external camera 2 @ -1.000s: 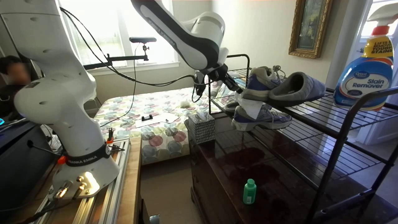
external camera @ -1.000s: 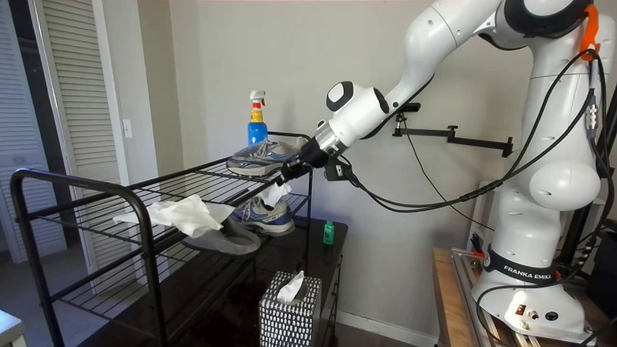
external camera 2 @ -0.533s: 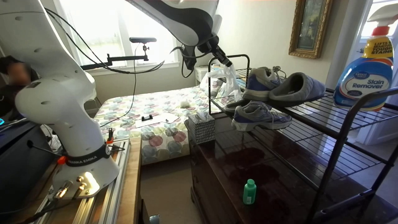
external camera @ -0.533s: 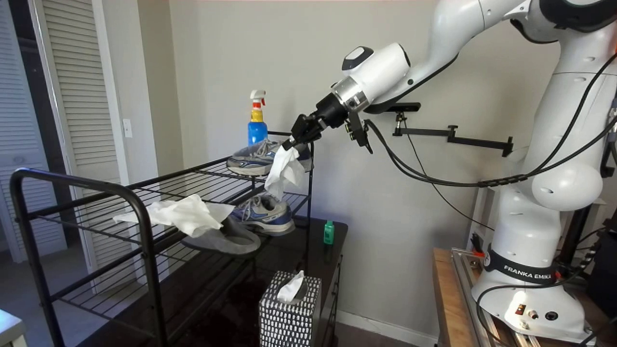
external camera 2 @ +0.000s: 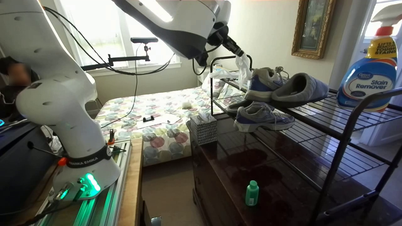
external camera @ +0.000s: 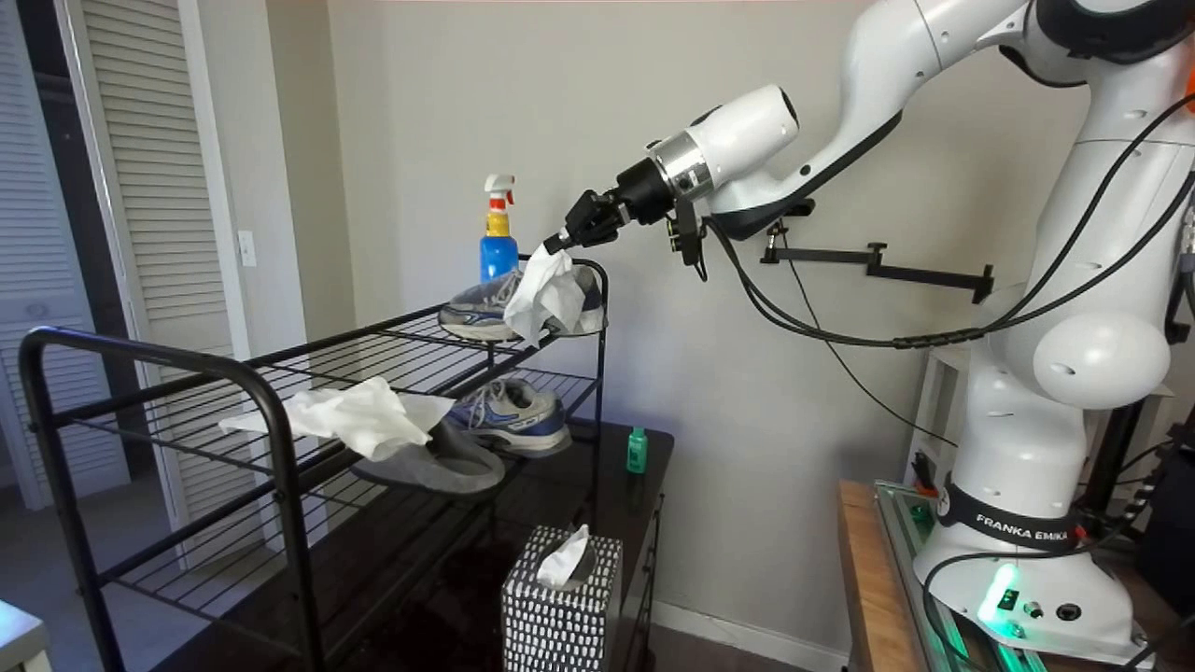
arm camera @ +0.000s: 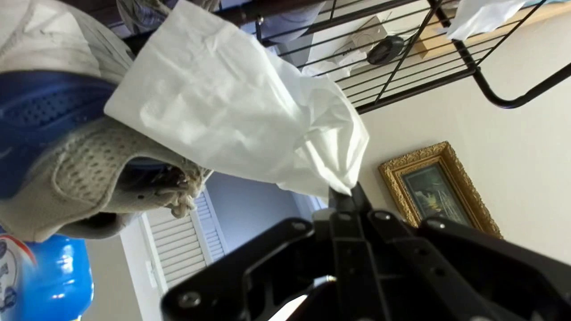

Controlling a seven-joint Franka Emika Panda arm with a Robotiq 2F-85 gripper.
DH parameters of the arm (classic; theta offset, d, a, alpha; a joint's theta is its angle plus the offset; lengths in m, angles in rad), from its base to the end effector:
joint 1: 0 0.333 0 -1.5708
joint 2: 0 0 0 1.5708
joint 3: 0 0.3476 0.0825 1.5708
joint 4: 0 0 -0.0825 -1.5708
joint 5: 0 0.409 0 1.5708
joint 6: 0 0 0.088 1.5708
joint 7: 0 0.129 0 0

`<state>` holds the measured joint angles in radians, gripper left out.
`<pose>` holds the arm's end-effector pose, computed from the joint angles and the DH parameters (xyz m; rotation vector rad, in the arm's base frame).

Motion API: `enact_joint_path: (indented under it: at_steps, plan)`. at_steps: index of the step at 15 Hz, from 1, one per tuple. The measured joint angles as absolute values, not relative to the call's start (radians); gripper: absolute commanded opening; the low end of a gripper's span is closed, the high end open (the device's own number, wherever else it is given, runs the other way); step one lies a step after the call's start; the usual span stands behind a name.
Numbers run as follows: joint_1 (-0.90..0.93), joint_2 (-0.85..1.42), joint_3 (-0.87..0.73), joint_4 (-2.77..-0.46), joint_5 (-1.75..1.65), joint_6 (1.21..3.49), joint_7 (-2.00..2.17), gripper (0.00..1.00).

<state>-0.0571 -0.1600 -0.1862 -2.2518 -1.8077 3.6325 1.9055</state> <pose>0.4863 0.0142 0.4957 -2.4565 0.1010 -1.2725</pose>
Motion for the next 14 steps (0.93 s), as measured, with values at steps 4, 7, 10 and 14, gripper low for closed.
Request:
enact_joint_path:
  at_steps: [4,7,10,14]
  plan:
    - [-0.044,-0.135,-0.17,-2.261,-1.668,3.459,1.754,0.0]
    - [-0.04,-0.124,-0.156,-2.259,-1.657,3.251,1.744,0.0]
    - [-0.038,-0.121,-0.143,-2.254,-1.662,3.075,1.755,0.0]
    - [-0.037,-0.098,-0.139,-2.262,-1.566,3.034,1.662,0.0]
